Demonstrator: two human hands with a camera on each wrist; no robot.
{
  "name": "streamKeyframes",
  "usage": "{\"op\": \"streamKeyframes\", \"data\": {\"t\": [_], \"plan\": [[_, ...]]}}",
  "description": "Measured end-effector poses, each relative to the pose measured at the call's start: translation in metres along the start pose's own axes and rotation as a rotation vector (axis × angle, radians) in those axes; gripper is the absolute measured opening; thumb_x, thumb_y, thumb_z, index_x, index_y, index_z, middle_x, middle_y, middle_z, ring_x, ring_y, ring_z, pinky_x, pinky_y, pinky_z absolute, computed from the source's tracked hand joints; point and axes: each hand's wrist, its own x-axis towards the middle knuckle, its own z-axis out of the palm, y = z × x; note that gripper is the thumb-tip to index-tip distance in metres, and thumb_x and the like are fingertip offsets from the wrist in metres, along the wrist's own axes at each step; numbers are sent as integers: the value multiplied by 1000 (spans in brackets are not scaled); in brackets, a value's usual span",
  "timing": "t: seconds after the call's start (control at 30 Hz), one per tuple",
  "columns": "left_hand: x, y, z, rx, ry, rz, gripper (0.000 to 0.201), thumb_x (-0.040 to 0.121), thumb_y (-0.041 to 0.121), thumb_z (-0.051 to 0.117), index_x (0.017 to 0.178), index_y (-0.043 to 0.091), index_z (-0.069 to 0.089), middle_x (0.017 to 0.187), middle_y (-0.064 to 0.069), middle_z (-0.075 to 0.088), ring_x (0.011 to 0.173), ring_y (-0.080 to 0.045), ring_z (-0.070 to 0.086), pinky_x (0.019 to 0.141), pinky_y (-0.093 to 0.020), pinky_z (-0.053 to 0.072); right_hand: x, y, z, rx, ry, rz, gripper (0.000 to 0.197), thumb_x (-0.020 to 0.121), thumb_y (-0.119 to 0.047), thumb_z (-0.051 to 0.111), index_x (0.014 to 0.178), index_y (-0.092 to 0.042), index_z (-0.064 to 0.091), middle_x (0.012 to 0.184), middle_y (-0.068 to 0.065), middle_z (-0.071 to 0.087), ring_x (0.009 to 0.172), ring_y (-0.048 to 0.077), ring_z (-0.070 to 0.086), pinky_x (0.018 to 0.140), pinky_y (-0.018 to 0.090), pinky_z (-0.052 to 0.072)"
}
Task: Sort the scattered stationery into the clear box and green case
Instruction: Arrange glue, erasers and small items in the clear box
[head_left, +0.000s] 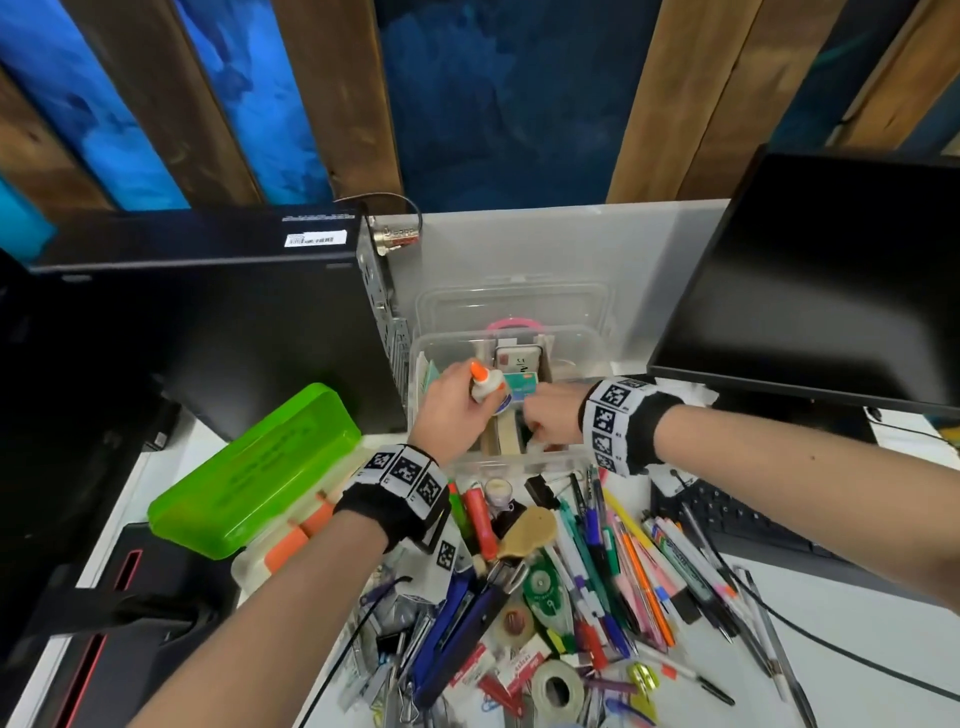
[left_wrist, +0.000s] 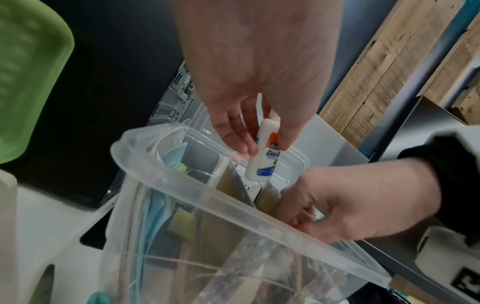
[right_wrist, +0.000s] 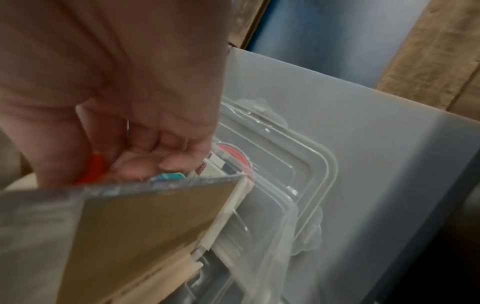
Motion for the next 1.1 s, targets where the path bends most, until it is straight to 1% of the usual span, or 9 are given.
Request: {"op": "streamKeyframes", "data": {"t": [0.2,0.37,0.53,0.63,0.7,0.8,0.87,0.97,1.1], "plan": [[2,-2,-2,-1,-25,4,27,88,24,66,112,11,61,103,-1,62,92,-10,56,80,-20,41,6,-6,12,-268,8,-28,19,92,-27,54,92,-13,66,85,1,58,87,19,51,92,38,32],[6,-6,-1,25,-68,4,26,88,28,66,108,14,62,102,-3,66,91,-15,61,80,-25,47,9,2,14,-165,-16,23,23,91,-32,54,78,-16,62,89,0,61,100,20,51,99,44,26],[12,-4,1,53,-83,14,21,88,28,66,104,14,63,90,4,63,78,-9,55,70,-20,40,2,4,9,-62,-55,48,41,92,-43,49,59,-19,51,69,-6,51,96,19,50,108,52,18],[18,1,3,89,-85,15,22,88,26,66,107,14,61,85,6,58,73,-7,50,68,-18,37,-11,19,-11,124,46,116,35,93,-42,48,68,-20,60,76,-4,59,98,20,55,106,49,18],[21,7,6,87,-98,11,24,88,25,67,108,14,60,86,5,58,74,-8,51,70,-19,39,-20,35,-25,332,280,161,18,91,-34,54,87,-22,66,90,-4,66,99,19,58,105,42,27],[27,17,15,62,-147,6,28,84,25,70,108,15,60,94,3,65,79,-13,57,74,-25,46,-30,42,-35,727,424,76,32,86,-31,66,116,-22,58,103,-3,63,87,13,60,79,29,49],[30,23,21,86,-161,15,27,83,26,71,105,14,60,92,4,65,77,-13,55,71,-26,44,-32,34,-33,771,405,27,36,84,-35,67,117,-24,56,95,-8,60,79,11,59,70,26,50],[31,27,27,88,-157,9,29,81,27,73,104,12,62,85,7,61,75,-11,56,64,-19,41,-26,26,-25,635,505,98,28,85,-33,67,108,-19,60,84,-9,59,80,14,58,78,28,46],[28,17,32,127,-238,-29,35,79,30,74,107,16,58,98,1,68,92,-20,64,83,-38,52,-20,24,-18,478,567,106,11,87,-19,63,95,-12,63,79,-3,58,79,19,56,73,28,44]]}}
